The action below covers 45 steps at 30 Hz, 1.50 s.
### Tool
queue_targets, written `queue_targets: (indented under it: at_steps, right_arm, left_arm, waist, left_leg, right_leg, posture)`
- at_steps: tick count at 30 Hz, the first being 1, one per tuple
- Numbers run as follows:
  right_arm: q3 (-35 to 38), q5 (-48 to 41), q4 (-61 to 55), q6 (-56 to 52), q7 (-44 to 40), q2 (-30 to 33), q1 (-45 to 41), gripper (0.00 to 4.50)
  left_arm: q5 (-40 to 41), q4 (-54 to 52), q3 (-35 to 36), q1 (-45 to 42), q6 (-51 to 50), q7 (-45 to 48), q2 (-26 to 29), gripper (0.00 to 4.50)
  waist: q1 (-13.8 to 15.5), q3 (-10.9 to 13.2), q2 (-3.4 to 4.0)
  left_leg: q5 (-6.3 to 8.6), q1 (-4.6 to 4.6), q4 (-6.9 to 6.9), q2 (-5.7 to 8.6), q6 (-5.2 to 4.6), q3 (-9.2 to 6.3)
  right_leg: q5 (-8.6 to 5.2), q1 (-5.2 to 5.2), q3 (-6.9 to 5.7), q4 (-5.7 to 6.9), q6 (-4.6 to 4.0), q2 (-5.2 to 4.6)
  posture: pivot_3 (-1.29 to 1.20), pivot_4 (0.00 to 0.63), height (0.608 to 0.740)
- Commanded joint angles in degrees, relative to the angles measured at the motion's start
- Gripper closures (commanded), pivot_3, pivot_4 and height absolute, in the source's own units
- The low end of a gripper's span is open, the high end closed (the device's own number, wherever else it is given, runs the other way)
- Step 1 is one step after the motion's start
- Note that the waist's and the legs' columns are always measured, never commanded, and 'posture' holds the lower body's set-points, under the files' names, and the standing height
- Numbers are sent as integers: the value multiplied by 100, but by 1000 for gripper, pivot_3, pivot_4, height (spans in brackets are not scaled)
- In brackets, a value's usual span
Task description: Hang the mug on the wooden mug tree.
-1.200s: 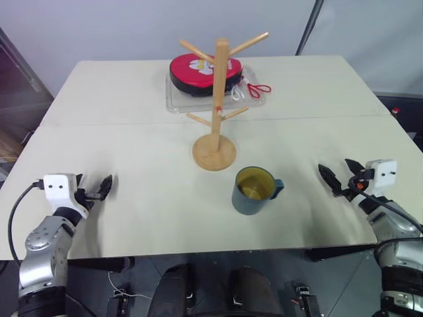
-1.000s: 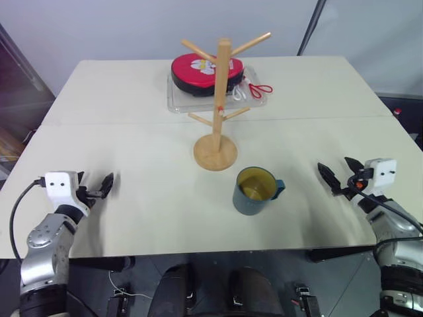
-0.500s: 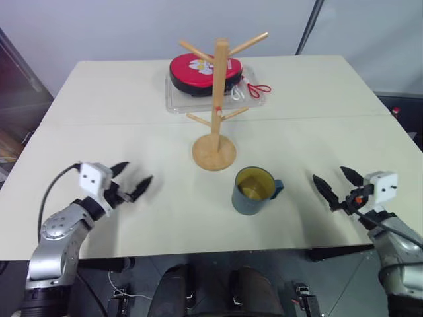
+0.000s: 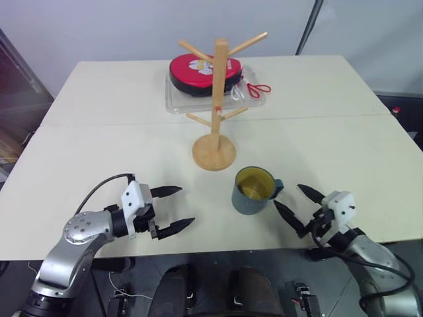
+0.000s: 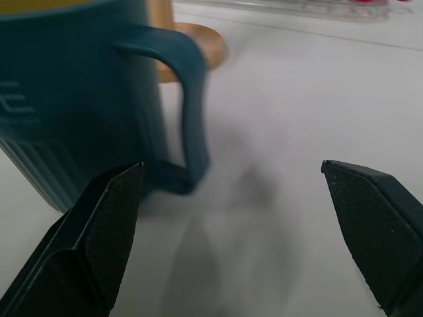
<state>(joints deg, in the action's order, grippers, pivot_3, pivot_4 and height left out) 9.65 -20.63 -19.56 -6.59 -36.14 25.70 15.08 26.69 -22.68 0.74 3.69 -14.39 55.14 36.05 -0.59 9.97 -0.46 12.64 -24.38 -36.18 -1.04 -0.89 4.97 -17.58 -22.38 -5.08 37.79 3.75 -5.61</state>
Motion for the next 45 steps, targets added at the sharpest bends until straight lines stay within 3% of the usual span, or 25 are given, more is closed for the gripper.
queue_targets:
  at_steps: [1, 18, 22, 28, 34, 37, 41, 45]
  right_arm:
    - [70, 56, 52, 189, 82, -47, -151, 43]
    - [-168, 271, 623, 517, 76, -188, -454, 43]
    - [-249, 250, 631, 490, 51, -227, -525, 1258]
    - [-315, 168, 584, 426, 14, -263, -605, 4447]
    - [-309, 147, 333, 351, -21, -153, -636, 4447]
    - [-443, 459, -147, 208, -71, 195, -848, 4447]
    - [-905, 1037, -1116, -391, -93, 821, -1649, 4447]
    - [-1458, 1713, -1664, -1561, 232, 1006, -2920, 4447]
  left_arm:
    - [21, -179, -3, -34, 68, 24, 27, 0]
    - [-61, -218, 45, 102, 188, -21, 18, 0]
    - [-82, -210, 62, 120, 223, -52, 2, 0]
    - [-115, -190, 76, 174, 299, -87, -12, 0]
    - [-134, -115, 100, 206, 378, -118, -24, 0]
    - [-165, -10, 144, 174, 423, -186, -52, 0]
    - [-194, 283, 274, 19, 524, -260, -76, 0]
    - [-239, 587, 366, -222, 665, -327, -98, 0]
  waist:
    - [2, 0, 0]
    - [-2, 0, 0]
    - [-1, 0, 0]
    - [-1, 0, 0]
    - [-1, 0, 0]
    - [-12, 2, 3]
    - [-18, 6, 9]
    - [1, 5, 6]
  left_leg:
    - [0, 0, 0, 0, 0, 0]
    - [-1, 1, 0, 0, -1, 1]
    - [-1, 1, 0, 0, -1, 1]
    - [-1, 1, 0, 0, -1, 1]
    - [-1, 1, -1, 0, -1, 1]
    - [-1, 1, 0, 0, -1, 1]
    - [-1, 0, -1, -1, -1, 2]
    - [-2, -2, -2, -6, -1, 1]
  right_leg:
    - [0, 0, 0, 0, 0, 0]
    - [9, 2, -1, 0, 16, 4]
    - [9, 3, -1, 0, 16, 4]
    - [9, 3, -1, 0, 16, 4]
    - [9, 3, -1, 0, 17, 4]
    - [9, 2, -1, 0, 17, 4]
    - [10, -4, 0, 1, 15, 6]
    - [11, -6, -2, 3, 14, 11]
  posture:
    - [0, 150, 740]
    - [0, 150, 740]
    - [0, 150, 740]
    - [0, 150, 740]
    - [0, 150, 740]
    - [0, 150, 740]
    - [0, 150, 740]
    - [0, 150, 740]
